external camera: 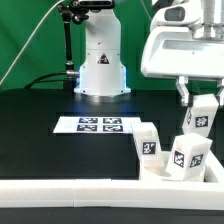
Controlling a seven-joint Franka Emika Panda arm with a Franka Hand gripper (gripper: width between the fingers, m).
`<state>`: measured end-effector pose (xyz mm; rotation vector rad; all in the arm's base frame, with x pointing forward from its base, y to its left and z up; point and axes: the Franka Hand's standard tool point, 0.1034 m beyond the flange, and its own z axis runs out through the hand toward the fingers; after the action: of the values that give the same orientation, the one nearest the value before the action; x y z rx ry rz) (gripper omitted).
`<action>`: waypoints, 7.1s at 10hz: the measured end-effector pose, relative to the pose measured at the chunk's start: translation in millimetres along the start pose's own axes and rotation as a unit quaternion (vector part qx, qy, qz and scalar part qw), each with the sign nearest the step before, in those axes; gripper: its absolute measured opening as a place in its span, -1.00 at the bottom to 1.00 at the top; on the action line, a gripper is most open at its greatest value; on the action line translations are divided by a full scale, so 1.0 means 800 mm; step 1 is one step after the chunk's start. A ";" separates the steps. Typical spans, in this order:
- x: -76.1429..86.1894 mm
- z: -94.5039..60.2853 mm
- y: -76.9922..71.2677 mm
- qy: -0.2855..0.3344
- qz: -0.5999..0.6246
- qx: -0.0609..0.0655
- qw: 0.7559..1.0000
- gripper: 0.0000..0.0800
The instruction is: Assemble stool
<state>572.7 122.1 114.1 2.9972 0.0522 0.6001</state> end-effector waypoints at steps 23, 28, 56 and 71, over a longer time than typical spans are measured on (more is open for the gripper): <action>0.011 0.011 0.014 0.064 -0.101 -0.016 0.993 -0.18; 0.014 0.010 0.015 0.065 -0.100 -0.016 0.993 -0.18; -0.012 0.030 0.013 0.096 -0.122 -0.025 0.988 0.03; -0.006 0.001 0.003 -0.018 -0.110 0.003 0.994 0.62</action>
Offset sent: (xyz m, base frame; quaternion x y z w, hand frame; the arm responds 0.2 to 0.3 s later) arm 0.0000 0.0000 0.0000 0.0000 0.0000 0.0000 1.0000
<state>568.6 119.5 111.5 2.9504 0.3775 0.5218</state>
